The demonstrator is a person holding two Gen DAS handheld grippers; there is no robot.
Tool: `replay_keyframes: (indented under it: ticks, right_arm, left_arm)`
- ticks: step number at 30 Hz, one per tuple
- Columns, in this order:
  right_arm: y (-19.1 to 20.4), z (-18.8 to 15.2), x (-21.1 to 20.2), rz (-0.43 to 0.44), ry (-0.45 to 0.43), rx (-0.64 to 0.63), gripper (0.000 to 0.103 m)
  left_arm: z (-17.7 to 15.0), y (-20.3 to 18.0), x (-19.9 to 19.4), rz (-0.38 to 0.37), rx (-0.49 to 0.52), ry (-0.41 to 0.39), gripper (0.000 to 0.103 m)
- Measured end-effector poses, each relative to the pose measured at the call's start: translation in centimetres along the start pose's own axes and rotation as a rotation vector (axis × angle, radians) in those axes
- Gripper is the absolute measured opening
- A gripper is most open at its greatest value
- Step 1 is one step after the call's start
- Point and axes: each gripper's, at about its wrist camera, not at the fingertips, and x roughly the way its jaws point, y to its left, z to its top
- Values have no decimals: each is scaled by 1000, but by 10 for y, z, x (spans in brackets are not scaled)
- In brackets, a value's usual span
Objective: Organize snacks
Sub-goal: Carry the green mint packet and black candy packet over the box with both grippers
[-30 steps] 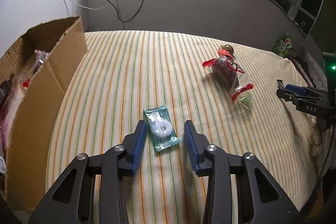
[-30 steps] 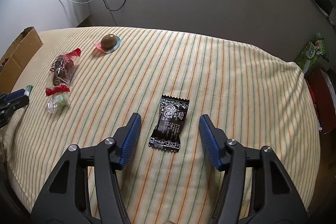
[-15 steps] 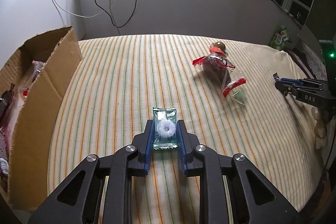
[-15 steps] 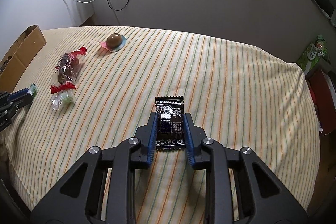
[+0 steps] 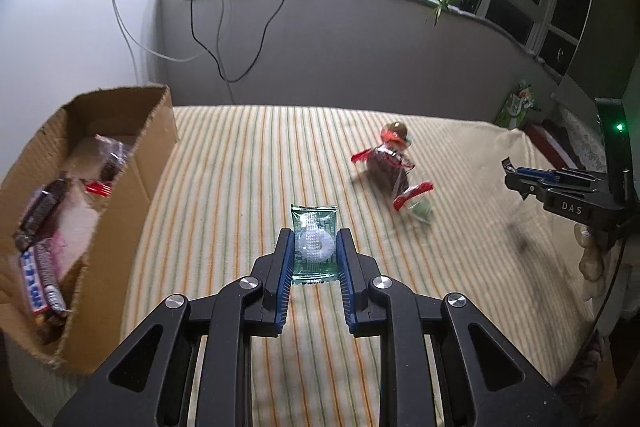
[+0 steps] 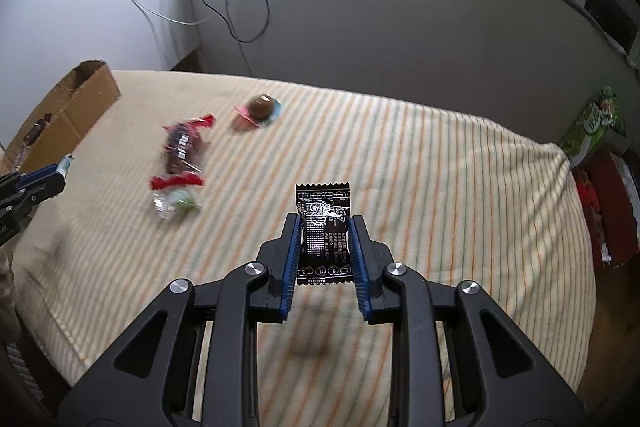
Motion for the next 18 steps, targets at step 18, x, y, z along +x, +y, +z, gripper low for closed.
replay_keyframes:
  ticks: [18]
  right_arm:
    - [86,35,-26,113,-90,-97,25]
  left_arm:
    - [3,28,-55,60,-17,-110,20]
